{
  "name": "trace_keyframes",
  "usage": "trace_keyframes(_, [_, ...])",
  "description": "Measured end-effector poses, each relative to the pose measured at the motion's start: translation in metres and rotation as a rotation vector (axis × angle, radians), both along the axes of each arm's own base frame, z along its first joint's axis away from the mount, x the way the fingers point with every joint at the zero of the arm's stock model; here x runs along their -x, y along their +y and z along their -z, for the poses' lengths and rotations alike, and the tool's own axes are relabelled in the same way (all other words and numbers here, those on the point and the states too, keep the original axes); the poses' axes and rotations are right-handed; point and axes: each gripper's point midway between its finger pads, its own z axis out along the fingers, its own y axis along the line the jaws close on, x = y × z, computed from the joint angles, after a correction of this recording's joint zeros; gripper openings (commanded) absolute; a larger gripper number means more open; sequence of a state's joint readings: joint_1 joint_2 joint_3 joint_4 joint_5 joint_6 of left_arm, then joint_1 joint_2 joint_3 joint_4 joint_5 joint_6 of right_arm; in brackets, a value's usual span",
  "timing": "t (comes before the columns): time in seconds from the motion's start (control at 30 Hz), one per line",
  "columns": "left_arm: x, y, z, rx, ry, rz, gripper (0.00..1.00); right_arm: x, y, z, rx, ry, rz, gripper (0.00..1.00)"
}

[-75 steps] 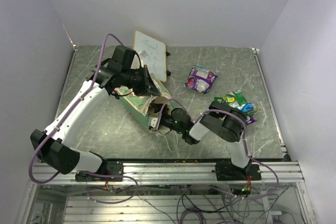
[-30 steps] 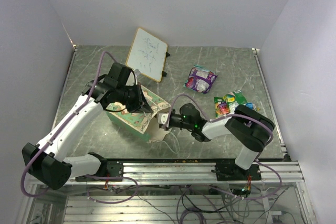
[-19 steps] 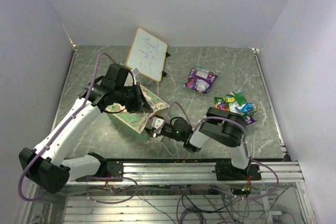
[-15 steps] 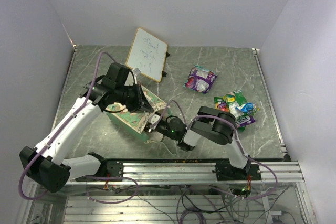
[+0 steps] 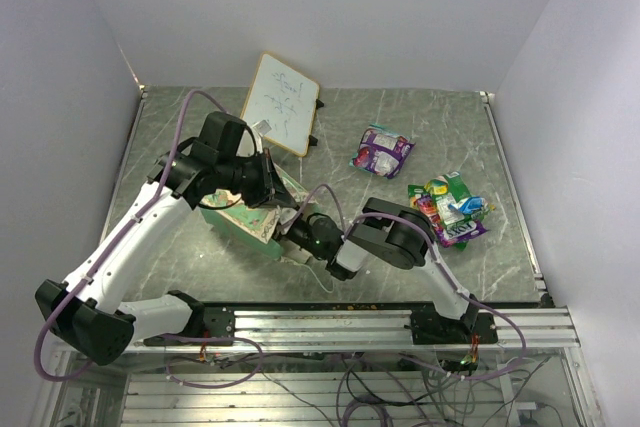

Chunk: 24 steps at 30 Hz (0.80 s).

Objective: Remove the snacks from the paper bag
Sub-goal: Pick up the snack from the paper bag.

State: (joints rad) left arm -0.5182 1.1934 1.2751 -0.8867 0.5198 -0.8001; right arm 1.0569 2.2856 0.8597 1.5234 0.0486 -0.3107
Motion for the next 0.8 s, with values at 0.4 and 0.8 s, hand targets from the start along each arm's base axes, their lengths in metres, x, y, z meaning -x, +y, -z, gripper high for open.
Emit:
trace_keyframes(0.4, [-0.004,-0.006,-0.006,0.009,-0.02,0.04,0.07,-0.021,0.037,-0.014,-0.066,-0.018,-0.004,0.82])
trace_keyframes(0.8, [-0.003,-0.005,-0.007,0.012,-0.032,0.044,0.07,-0.031,0.055,0.032,0.16,0.153,0.01,0.61])
